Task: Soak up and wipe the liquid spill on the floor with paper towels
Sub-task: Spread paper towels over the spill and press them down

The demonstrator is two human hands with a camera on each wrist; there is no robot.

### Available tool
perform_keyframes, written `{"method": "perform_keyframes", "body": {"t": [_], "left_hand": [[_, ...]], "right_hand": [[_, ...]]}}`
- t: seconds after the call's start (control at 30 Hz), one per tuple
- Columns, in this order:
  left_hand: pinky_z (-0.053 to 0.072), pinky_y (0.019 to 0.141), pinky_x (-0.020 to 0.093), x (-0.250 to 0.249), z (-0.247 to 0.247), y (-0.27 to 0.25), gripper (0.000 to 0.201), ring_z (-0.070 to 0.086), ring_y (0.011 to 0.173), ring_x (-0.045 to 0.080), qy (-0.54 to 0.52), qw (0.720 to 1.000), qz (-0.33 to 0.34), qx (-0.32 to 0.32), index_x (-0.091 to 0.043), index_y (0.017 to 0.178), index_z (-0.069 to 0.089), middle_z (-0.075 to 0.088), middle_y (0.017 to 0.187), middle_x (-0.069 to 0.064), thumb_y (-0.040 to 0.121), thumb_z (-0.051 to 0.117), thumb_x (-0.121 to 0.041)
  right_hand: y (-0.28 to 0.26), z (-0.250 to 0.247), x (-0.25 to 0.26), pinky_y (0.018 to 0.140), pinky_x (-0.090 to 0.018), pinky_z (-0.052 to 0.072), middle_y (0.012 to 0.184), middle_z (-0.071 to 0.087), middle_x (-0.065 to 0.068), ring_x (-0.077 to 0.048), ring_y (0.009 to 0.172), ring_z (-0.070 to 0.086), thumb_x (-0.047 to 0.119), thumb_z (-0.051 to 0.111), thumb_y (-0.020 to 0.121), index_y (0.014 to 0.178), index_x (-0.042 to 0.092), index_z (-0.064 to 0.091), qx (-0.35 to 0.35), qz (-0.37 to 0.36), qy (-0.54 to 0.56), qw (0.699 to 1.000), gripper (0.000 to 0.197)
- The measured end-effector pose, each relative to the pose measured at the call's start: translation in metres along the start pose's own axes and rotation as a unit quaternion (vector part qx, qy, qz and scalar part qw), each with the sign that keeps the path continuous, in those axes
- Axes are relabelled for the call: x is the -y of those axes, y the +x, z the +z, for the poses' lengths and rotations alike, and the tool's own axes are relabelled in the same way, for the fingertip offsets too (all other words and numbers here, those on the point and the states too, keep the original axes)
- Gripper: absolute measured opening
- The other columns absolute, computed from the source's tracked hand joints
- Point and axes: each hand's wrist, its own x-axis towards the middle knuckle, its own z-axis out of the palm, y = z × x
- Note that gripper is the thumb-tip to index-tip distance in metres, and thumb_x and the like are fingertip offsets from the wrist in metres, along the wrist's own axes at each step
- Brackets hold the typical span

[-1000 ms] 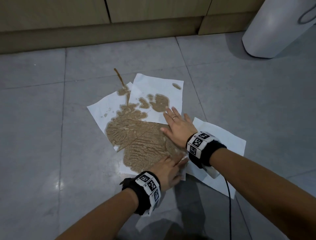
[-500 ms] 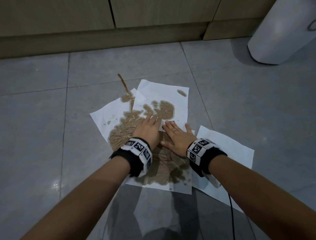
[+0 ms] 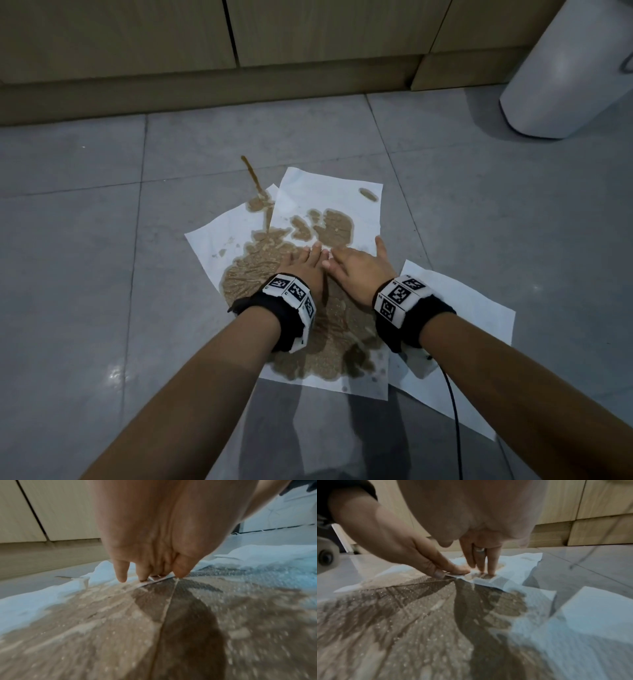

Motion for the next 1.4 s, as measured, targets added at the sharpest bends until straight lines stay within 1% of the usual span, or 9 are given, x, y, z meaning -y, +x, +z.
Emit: {"method": "perform_keyframes", "body": {"t": [0.13, 0.27, 0.47, 0.7, 0.9, 1.1, 1.17, 1.3, 1.4], "left_hand": [[-0.01, 0.113, 0.052, 0.012, 0.0, -0.005, 0.061, -0.001, 0.146, 0.018, -0.109, 0.988, -0.019, -0.105, -0.02, 0.151, 0.0, 0.0, 0.159, 0.0, 0.098, 0.03, -0.016], [-0.012, 0.113, 0.049, 0.035, 0.007, -0.012, 0.065, -0.01, 0.145, 0.018, -0.094, 0.985, -0.049, -0.137, -0.021, 0.15, -0.001, -0.008, 0.158, -0.003, 0.094, 0.031, -0.009], [-0.005, 0.115, 0.051, 0.039, 0.006, -0.002, 0.065, -0.009, 0.145, 0.022, -0.038, 0.997, -0.033, -0.065, -0.017, 0.15, -0.007, -0.015, 0.157, 0.001, 0.098, 0.032, -0.016], [-0.005, 0.115, 0.05, 0.047, 0.0, -0.006, 0.066, -0.005, 0.146, 0.019, -0.055, 0.997, -0.006, -0.055, -0.02, 0.15, -0.004, -0.012, 0.158, -0.002, 0.097, 0.035, -0.02], [-0.005, 0.115, 0.046, 0.062, 0.006, -0.014, 0.069, -0.008, 0.145, 0.016, -0.073, 0.988, -0.009, -0.139, -0.019, 0.15, -0.005, -0.011, 0.158, -0.003, 0.095, 0.036, -0.014], [-0.004, 0.115, 0.048, 0.066, 0.001, -0.004, 0.069, -0.007, 0.146, 0.022, -0.021, 0.996, 0.007, -0.082, -0.016, 0.15, -0.006, -0.011, 0.158, 0.0, 0.097, 0.038, -0.024], [-0.004, 0.115, 0.047, 0.065, -0.002, -0.004, 0.07, -0.008, 0.146, 0.022, -0.021, 0.998, 0.003, -0.06, -0.016, 0.15, -0.006, -0.012, 0.158, 0.0, 0.097, 0.04, -0.025], [-0.003, 0.115, 0.047, 0.065, -0.01, -0.012, 0.062, -0.008, 0.146, 0.022, -0.036, 0.997, 0.01, -0.06, -0.017, 0.15, -0.001, -0.009, 0.158, -0.001, 0.098, 0.033, -0.021], [-0.002, 0.116, 0.045, 0.067, -0.01, -0.009, 0.059, -0.006, 0.146, 0.021, -0.027, 0.996, 0.027, -0.082, -0.016, 0.15, -0.002, -0.008, 0.158, -0.002, 0.099, 0.028, -0.018]], "right_hand": [[0.007, 0.006, 0.011, 0.113, -0.051, -0.013, 0.159, -0.006, 0.003, -0.012, 0.146, -0.005, 0.049, 0.009, 0.099, 0.151, 0.019, 0.001, 0.026, -0.007, 0.015, 1.0, 0.061], [0.004, 0.024, 0.009, 0.113, -0.051, -0.015, 0.156, -0.02, 0.003, -0.011, 0.145, -0.015, 0.057, 0.009, 0.096, 0.149, 0.019, -0.013, 0.083, -0.006, -0.023, 0.996, 0.068], [0.014, 0.002, 0.02, 0.11, -0.054, -0.017, 0.159, 0.001, 0.001, -0.013, 0.147, 0.002, 0.055, 0.006, 0.096, 0.151, 0.018, 0.007, 0.041, -0.007, -0.056, 0.998, 0.066], [0.025, 0.018, 0.028, 0.113, -0.051, -0.016, 0.155, -0.024, 0.004, -0.01, 0.144, -0.017, 0.057, 0.007, 0.095, 0.149, 0.02, -0.012, 0.087, -0.034, -0.013, 0.996, 0.068], [0.029, 0.011, 0.025, 0.113, -0.052, -0.015, 0.157, -0.015, 0.003, -0.01, 0.145, -0.011, 0.057, 0.007, 0.095, 0.15, 0.018, -0.006, 0.04, -0.039, -0.039, 0.998, 0.069], [0.018, 0.011, 0.034, 0.111, -0.05, -0.019, 0.155, -0.022, 0.004, -0.01, 0.144, -0.017, 0.059, 0.007, 0.094, 0.149, 0.017, -0.011, 0.053, -0.029, -0.059, 0.996, 0.071], [0.005, 0.007, 0.039, 0.111, -0.051, -0.018, 0.149, -0.027, 0.008, -0.011, 0.144, -0.017, 0.066, -0.009, 0.083, 0.148, 0.017, -0.015, 0.059, -0.055, -0.083, 0.993, 0.081], [-0.005, 0.017, 0.04, 0.113, -0.056, -0.013, 0.146, -0.03, 0.007, -0.014, 0.145, -0.014, 0.068, -0.049, 0.038, 0.147, 0.018, -0.018, 0.095, -0.05, -0.101, 0.989, 0.124], [0.002, 0.025, 0.037, 0.109, -0.054, -0.018, 0.157, -0.018, -0.001, -0.016, 0.146, -0.012, 0.074, -0.042, 0.047, 0.149, 0.016, -0.012, 0.106, -0.055, -0.09, 0.989, 0.121]]}}
